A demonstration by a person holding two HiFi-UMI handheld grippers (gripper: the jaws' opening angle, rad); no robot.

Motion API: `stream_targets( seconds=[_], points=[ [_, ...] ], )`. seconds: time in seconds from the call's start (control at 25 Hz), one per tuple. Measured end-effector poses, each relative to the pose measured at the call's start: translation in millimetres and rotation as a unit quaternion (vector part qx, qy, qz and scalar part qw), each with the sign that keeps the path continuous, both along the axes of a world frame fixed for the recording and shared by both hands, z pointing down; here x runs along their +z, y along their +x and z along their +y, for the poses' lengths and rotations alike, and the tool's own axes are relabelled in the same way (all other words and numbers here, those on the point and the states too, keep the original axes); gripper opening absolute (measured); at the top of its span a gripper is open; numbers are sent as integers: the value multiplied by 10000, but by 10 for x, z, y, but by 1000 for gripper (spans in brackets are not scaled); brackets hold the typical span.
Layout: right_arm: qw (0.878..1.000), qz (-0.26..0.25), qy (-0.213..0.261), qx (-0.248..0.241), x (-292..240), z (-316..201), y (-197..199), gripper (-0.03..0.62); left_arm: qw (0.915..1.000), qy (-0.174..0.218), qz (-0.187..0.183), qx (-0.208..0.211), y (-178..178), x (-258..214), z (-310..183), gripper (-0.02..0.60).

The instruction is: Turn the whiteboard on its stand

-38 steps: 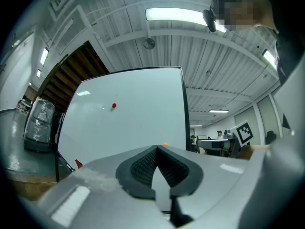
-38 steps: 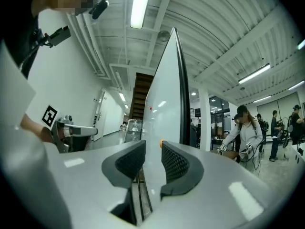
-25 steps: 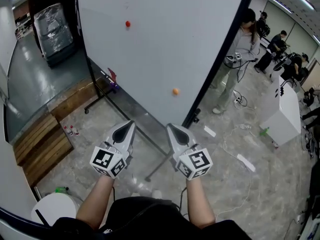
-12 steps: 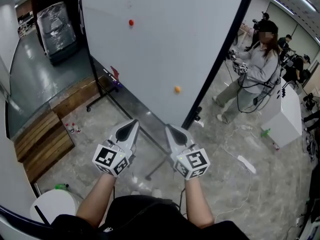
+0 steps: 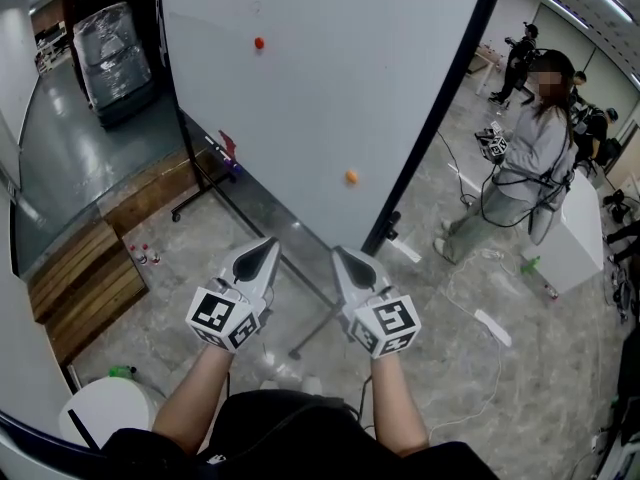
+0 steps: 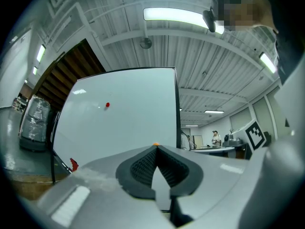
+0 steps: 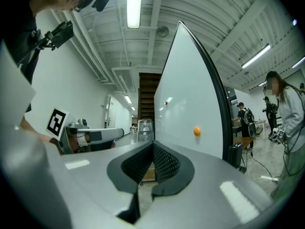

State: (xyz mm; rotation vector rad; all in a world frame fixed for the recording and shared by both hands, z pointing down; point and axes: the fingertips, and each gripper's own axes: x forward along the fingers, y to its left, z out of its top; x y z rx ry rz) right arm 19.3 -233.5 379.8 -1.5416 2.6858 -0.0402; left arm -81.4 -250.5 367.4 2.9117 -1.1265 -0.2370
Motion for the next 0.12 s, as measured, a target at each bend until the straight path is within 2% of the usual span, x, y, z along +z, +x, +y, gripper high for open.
stream_targets(
  seconds=[0.12],
  points=[
    [10000,15,2,19,-29,-47,-14,8,10000,-1,5,14,-8,-31,-57,2]
  ],
)
